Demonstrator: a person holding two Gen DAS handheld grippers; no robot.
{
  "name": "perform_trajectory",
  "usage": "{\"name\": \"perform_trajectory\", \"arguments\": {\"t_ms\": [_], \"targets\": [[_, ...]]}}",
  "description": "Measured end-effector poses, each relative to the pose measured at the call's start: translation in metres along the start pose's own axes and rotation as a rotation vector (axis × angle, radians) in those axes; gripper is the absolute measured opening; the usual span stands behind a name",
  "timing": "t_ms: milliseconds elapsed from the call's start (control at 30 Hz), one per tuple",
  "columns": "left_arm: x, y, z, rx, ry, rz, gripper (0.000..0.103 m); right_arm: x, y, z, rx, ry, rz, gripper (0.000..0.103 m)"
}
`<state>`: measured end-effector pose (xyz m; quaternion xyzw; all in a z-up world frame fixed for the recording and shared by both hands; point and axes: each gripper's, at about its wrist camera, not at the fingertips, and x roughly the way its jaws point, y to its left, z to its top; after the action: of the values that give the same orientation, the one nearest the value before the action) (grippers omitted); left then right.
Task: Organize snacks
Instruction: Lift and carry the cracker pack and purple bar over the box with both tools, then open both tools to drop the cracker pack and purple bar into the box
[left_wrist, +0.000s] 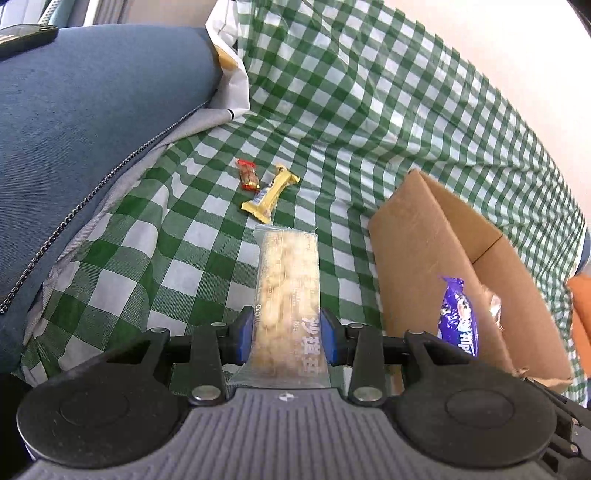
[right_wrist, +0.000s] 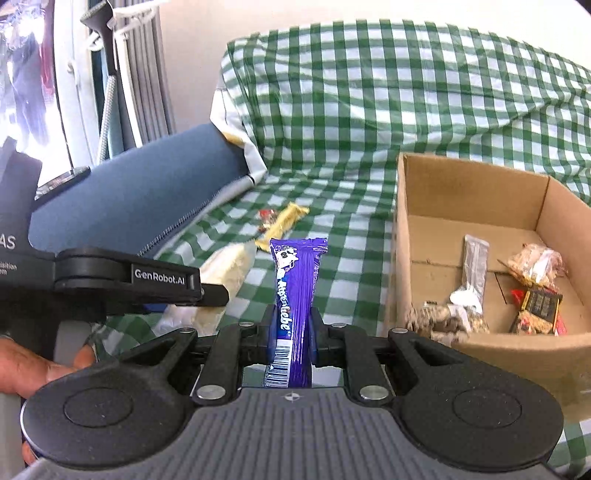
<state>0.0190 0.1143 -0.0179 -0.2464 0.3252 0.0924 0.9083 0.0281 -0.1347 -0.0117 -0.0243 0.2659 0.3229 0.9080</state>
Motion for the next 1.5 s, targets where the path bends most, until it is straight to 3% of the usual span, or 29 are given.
{"name": "perform_trajectory", "arguments": {"t_ms": [367,700,833,1067,1267,1500], "targets": [[-0.024,-0.005,0.016,-0.097,-0.038,-0.03,0.041,-0.017,-0.012,0.017,0.049,-0.118,0.016,0.017],[-0.048,-0.056,0.053,-0.068,-0.099,-0.096,0.041,-0.027,-0.037,0.032,0.156,-0.226,-0.03,0.017],[-0.043,-0.088,0.069,-0.043,-0.11,-0.109,0.041,-0.031,-0.057,0.034,0.234,-0.282,-0.113,0.017],[-0.021,-0.158,0.088,0.031,-0.114,-0.197,0.041,-0.042,-0.099,0.033,0.381,-0.366,-0.286,0.017],[0.007,-0.211,0.088,0.096,-0.086,-0.246,0.041,-0.044,-0.138,0.023,0.516,-0.366,-0.426,0.017],[0.038,-0.25,0.087,0.174,-0.032,-0.261,0.042,-0.04,-0.163,0.018,0.577,-0.352,-0.509,0.021]]}}
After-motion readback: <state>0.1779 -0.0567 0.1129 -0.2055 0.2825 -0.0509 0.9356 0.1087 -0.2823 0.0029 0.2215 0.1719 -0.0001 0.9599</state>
